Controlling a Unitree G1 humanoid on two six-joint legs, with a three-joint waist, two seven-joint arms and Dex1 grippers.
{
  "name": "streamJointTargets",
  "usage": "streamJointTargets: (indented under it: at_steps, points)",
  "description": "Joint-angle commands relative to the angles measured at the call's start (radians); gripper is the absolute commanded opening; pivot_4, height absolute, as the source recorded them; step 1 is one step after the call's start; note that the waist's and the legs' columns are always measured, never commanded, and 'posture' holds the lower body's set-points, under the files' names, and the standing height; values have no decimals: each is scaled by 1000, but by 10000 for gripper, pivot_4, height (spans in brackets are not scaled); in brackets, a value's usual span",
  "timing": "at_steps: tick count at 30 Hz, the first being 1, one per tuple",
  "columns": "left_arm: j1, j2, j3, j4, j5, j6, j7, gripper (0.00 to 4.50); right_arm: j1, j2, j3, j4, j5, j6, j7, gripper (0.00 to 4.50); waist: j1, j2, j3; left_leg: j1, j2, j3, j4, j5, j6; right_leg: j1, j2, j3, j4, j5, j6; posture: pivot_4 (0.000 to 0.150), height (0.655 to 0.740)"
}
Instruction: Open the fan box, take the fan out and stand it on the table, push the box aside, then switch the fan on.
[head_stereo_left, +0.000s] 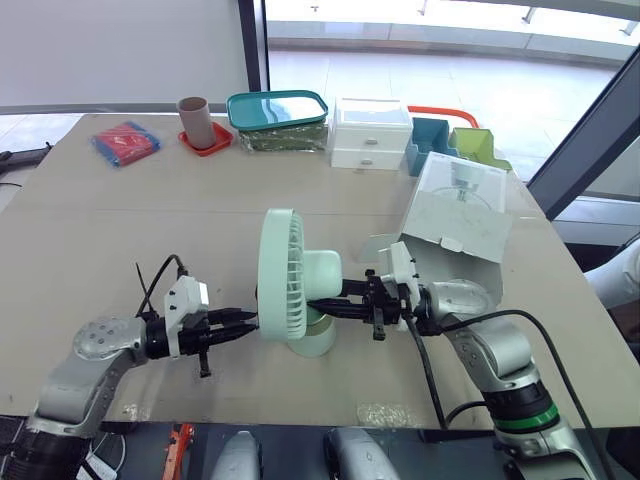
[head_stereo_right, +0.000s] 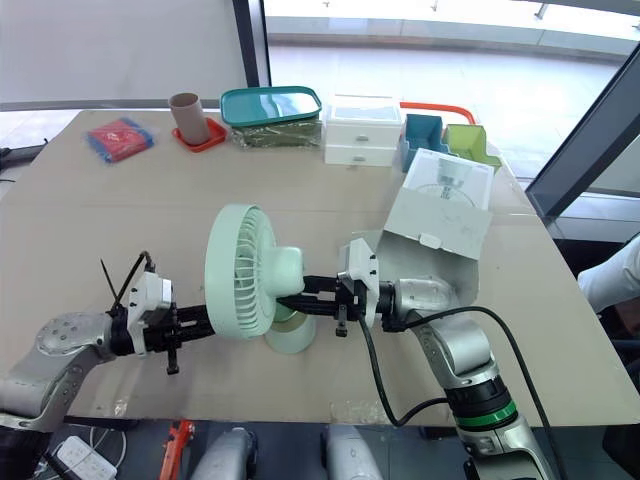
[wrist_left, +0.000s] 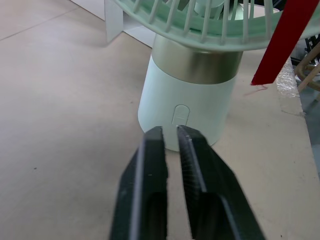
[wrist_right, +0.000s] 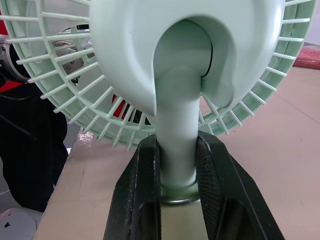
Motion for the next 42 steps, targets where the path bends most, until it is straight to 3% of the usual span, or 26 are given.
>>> streamJointTargets:
  at_steps: [1, 42]
  points:
    - [-7, 1, -6, -24, -8, 9, 0, 462, 9, -6, 17, -20, -12, -10, -2, 4090, 0, 0, 0, 0, 0, 0, 0, 0, 0, 0, 0, 0, 0, 0, 0, 1500, 7400]
    - [-81, -94, -100, 45, 69, -20, 22, 462, 14, -17, 26, -22, -10, -14, -25, 4090, 0, 0, 0, 1, 0, 0, 1, 0, 0, 1, 0, 0, 1, 0, 0, 1500, 7400]
